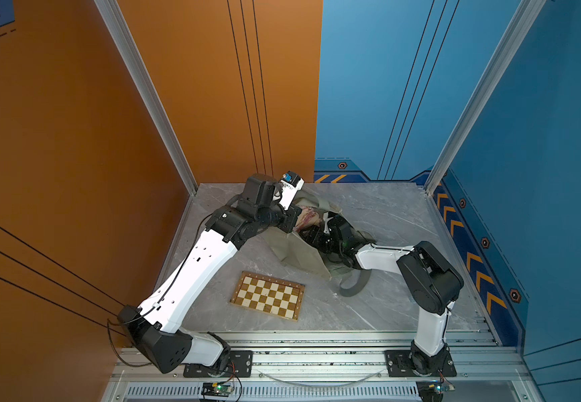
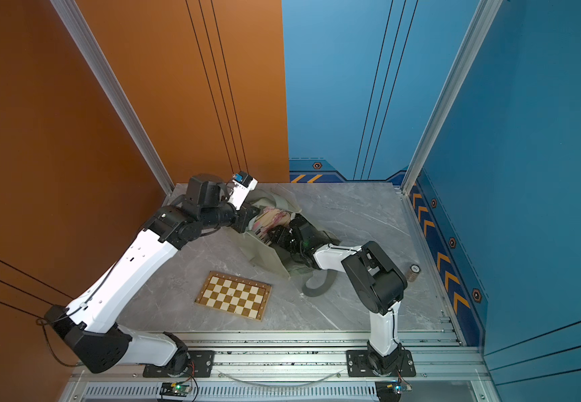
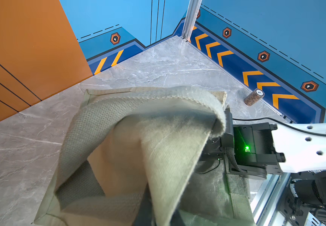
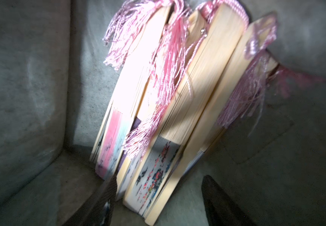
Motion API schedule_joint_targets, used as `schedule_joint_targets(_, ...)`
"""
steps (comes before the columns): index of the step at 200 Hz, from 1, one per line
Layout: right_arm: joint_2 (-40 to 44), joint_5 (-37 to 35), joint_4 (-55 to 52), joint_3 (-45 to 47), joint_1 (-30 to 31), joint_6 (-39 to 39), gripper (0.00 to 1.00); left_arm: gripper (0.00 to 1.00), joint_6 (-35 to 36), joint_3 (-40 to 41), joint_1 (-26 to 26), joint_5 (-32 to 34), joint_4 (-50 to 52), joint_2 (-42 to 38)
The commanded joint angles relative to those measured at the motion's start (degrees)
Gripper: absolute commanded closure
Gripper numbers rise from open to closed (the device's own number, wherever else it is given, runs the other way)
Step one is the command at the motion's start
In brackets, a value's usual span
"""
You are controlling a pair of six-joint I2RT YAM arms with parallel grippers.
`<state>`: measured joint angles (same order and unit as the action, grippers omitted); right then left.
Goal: Take out the folding fans from the tote bags
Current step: Pick up the folding fan from the canvas bag.
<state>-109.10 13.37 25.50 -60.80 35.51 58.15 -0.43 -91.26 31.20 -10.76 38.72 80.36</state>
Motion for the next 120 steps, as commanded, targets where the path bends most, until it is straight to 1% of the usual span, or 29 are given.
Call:
schedule_joint_targets(1, -1.13, -0.85, -2.79, -2.73, -0.82, 0.36, 0.28, 1.00, 0.56, -0.93, -0.55, -2.07, -4.12, -0.38)
schedule_joint_targets(53, -6.13, 0.94, -3.26, -6.17, -0.62, 2.18, 0.28, 1.00, 1.29, -0.76, -0.70, -4.26, -4.39, 1.06)
schedule_joint_targets(87, -6.03, -0.45, -4.67, -5.80, -0.29, 2.93, 0.26, 1.00, 1.37, -0.87, -1.39, -4.23, -4.67, 2.13)
schedule_joint_targets(120, -6.54, -0.02, -4.45, -5.18, -0.02, 3.14, 0.26, 1.00, 3.63, 3.70, -1.76, -7.22, -8.25, 1.26)
